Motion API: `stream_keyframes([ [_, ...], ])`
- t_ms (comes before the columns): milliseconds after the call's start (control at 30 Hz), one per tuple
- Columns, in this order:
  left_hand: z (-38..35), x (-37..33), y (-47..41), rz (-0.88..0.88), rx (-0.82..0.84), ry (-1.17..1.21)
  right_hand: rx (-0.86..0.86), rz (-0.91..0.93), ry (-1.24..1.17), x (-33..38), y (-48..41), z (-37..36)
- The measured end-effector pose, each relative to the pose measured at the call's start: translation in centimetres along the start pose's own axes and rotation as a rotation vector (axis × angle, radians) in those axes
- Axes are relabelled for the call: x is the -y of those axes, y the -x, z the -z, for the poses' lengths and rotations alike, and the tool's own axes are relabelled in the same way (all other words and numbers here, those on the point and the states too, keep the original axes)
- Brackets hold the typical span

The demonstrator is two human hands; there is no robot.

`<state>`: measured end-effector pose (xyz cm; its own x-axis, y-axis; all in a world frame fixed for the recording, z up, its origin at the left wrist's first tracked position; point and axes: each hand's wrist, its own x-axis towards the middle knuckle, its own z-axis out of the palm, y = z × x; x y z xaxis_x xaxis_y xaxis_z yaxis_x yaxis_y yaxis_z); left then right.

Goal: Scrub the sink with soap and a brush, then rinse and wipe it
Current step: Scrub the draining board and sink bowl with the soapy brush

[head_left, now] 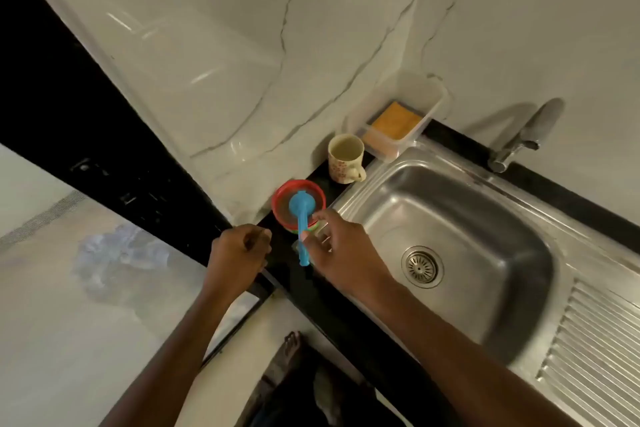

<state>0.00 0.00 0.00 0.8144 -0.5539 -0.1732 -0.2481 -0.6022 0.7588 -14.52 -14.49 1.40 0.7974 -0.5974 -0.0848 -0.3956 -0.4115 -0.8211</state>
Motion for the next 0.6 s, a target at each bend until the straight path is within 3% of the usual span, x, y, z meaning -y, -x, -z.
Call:
stream_keyframes([
  [133, -0.6, 1.2, -3.0, 0.165, 0.129, 0.106, 0.079, -0.105, 0.267, 0.5, -2.8, -3.3],
  [333, -2.4, 2.4, -6.6, 0.263, 0.334, 0.210, 0.132, -0.260, 0.319, 0.0, -5.7, -5.1],
  [467, -2.8, 2.5, -7.4, 0.272, 0.372, 0.206, 0.119, -0.318, 0.300, 0.1, -7.7, -4.8],
  [600, -3.0, 2.0, -7.5, 0.319, 0.362, 0.254, 0.137, -0.317, 0.432, 0.8, -9.7, -4.4],
])
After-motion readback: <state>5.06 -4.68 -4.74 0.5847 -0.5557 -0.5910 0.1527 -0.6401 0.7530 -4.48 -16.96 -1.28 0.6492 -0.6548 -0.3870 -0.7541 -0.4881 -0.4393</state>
